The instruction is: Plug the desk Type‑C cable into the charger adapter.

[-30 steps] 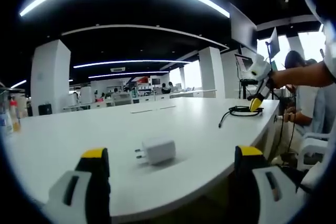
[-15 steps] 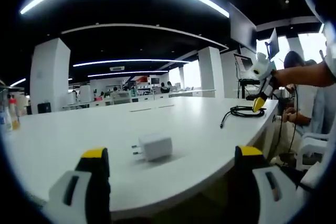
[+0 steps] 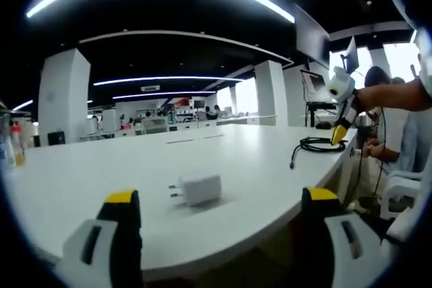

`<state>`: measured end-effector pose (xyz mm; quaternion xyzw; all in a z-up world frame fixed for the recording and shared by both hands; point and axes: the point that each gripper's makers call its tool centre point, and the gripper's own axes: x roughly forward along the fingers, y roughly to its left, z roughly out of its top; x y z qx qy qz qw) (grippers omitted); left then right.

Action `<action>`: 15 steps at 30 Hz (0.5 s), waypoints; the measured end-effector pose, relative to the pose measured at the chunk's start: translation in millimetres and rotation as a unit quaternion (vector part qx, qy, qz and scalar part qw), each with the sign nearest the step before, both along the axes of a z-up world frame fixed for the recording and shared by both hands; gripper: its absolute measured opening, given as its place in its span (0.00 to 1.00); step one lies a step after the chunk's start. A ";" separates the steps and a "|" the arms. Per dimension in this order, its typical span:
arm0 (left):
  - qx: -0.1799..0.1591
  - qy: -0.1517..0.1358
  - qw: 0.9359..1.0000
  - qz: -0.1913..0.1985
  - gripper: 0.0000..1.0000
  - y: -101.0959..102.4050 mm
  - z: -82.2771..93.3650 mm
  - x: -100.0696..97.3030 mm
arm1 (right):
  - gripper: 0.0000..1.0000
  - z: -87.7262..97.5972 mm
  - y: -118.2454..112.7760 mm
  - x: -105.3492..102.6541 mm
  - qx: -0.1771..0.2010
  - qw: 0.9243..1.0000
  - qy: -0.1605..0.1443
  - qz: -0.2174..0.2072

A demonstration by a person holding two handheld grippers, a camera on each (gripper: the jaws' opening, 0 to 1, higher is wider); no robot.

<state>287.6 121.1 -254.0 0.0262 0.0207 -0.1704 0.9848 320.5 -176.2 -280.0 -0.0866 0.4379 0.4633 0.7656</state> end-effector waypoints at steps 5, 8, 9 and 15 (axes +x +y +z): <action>0.002 -0.003 1.000 0.001 1.00 0.7 1.8 -1.0 | 0.01 0.7 2.0 -3.6 0.002 1.000 0.002 0.005; 0.002 -0.004 1.000 0.000 1.00 0.2 2.2 -1.5 | 0.02 1.2 2.9 -2.2 0.002 1.000 -0.014 0.013; 0.002 -0.004 1.000 0.000 1.00 0.0 2.3 -1.6 | 0.02 1.1 2.7 -2.8 0.002 1.000 -0.013 0.013; 0.003 -0.003 1.000 -0.006 0.99 -2.6 1.7 -2.2 | 0.02 -0.6 0.6 -1.7 0.001 0.999 -0.034 0.029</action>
